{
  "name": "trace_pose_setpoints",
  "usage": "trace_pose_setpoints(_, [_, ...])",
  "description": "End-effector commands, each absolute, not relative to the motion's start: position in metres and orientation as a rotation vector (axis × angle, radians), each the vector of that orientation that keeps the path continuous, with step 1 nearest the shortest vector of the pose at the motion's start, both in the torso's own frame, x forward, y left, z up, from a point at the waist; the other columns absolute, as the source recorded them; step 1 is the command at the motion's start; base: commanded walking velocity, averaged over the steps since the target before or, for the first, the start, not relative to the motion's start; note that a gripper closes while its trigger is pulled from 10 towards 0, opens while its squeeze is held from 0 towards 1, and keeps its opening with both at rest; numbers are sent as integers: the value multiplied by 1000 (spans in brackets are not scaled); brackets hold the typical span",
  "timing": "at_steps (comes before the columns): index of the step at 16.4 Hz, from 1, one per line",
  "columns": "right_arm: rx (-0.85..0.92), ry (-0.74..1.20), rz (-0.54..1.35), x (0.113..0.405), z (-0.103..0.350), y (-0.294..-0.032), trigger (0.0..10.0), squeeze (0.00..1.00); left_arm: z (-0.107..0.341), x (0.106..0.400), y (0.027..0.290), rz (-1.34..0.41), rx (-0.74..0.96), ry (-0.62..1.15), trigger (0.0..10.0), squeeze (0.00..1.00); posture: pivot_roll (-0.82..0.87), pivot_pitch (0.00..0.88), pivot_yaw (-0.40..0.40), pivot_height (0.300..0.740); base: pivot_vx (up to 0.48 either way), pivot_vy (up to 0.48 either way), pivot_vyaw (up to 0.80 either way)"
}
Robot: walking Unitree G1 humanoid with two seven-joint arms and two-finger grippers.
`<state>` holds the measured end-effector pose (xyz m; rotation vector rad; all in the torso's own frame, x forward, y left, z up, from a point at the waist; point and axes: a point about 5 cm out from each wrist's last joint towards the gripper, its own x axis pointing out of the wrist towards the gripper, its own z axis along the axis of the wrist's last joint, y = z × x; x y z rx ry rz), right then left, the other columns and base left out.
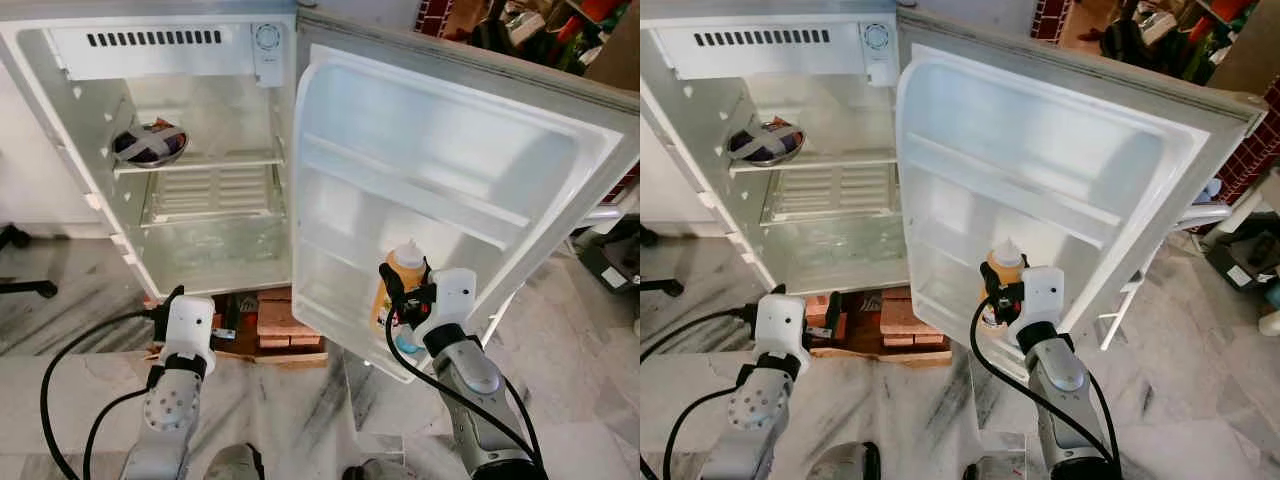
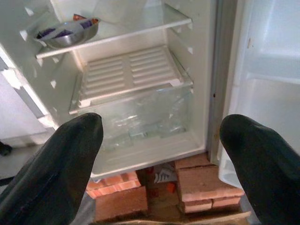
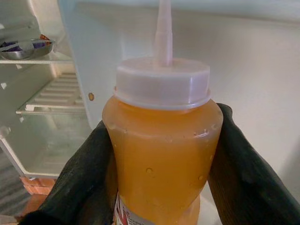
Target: Restocking fridge
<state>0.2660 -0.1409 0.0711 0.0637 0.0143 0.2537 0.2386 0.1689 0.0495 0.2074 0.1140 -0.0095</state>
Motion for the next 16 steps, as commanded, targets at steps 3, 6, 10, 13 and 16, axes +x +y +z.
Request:
trace_pose_setpoints(3, [71,5,262,266,76,-140,10000,0,56,241,169,-14,214,90,10000,0,101,120,-51,702,0,0,0])
trace_pose_setpoints(6, [73,5,265,266,75,-138,10000,0,55,240,169,-12,219,95,10000,0,103,124,-49,667,0,0,0])
trace_pose_setpoints(10, [72,1,266,266,76,-137,10000,0,57,239,168,-10,221,95,10000,0,103,128,-46,628,0,0,0])
trace_pose_setpoints(13, [66,2,259,267,76,-138,10000,0,58,239,170,8,242,91,10000,0,104,131,-46,628,0,0,0])
trace_pose_setpoints(16, [64,-1,263,269,77,-137,10000,0,59,239,173,54,275,87,10000,0,106,140,-48,628,0,0,0])
